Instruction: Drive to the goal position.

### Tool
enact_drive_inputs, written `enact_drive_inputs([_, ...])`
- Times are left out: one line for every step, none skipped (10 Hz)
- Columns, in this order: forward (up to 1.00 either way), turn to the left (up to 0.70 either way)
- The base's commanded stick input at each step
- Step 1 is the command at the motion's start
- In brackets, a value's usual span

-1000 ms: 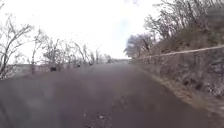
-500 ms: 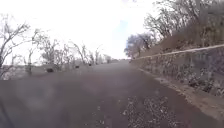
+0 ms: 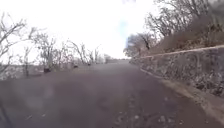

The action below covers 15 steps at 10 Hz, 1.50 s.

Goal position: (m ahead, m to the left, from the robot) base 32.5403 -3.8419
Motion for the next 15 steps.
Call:
enact_drive_inputs([0.70,0.00])
enact_drive_inputs([0.70,0.00])
enact_drive_inputs([0.70,0.00])
enact_drive_inputs([0.70,0.00])
enact_drive_inputs([0.70,0.00])
enact_drive_inputs([0.70,0.00])
enact_drive_inputs([0.70,0.00])
enact_drive_inputs([0.70,0.00])
enact_drive_inputs([0.70,0.00])
enact_drive_inputs([0.70,0.00])
enact_drive_inputs([0.70,0.00])
enact_drive_inputs([0.70,0.00])
enact_drive_inputs([0.70,0.00])
enact_drive_inputs([0.70,-0.04])
enact_drive_inputs([0.70,-0.08])
